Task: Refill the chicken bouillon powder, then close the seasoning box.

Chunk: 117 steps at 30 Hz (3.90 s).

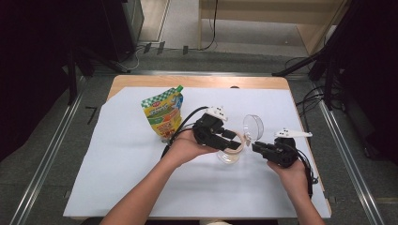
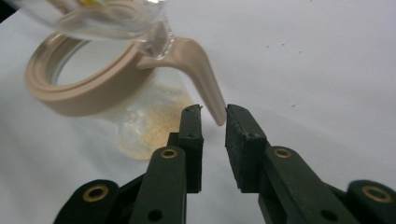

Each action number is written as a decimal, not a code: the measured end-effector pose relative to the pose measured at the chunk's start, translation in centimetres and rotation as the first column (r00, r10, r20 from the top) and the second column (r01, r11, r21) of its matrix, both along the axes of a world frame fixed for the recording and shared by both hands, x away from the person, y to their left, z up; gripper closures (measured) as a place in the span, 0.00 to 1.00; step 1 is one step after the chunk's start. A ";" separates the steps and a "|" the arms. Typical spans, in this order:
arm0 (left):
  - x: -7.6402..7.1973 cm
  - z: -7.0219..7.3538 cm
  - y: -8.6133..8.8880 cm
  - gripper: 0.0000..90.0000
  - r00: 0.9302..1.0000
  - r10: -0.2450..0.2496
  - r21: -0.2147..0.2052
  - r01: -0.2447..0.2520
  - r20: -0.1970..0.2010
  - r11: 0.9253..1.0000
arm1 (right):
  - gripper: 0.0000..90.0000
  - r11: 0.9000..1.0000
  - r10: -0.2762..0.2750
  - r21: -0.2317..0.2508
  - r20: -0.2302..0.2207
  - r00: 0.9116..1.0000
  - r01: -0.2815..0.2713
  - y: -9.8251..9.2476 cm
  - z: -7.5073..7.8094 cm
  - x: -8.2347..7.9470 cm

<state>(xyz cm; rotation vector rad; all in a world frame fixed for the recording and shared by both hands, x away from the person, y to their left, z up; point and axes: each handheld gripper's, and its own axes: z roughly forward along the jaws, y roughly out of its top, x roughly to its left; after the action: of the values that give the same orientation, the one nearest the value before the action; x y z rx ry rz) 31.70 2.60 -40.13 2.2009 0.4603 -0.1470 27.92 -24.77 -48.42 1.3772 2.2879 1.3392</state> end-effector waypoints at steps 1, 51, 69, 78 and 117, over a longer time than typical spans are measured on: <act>0.0 0.0 0.0 0.59 1.000 0.000 0.000 0.000 0.000 1.000 | 0.82 1.000 0.002 -0.001 0.003 1.000 -0.002 0.1 0.1 -0.2; 1.2 0.4 13.1 0.50 0.971 0.220 -0.009 -0.222 -0.097 0.975 | 0.54 0.965 0.263 -0.005 0.035 0.964 -0.263 6.0 0.0 -4.4; 1.3 0.8 18.3 0.48 0.948 0.307 0.025 -0.306 -0.084 0.952 | 0.53 0.961 0.275 -0.018 0.027 0.961 -0.275 6.5 -0.2 -4.5; 1.2 0.9 20.8 0.48 0.936 0.341 0.023 -0.340 -0.083 0.940 | 0.53 0.959 0.283 -0.029 0.029 0.959 -0.282 6.7 -0.3 -4.4; 3.7 -0.4 20.2 0.77 0.863 0.501 -0.034 -0.504 -0.067 0.863 | 0.53 0.939 0.343 -0.047 0.016 0.939 -0.342 9.5 -1.3 -5.1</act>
<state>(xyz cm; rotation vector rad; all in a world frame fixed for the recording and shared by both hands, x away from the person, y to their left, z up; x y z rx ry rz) 35.35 22.84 -40.54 1.9567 1.0352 0.0635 22.80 -15.31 -49.74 0.9719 2.6113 1.3750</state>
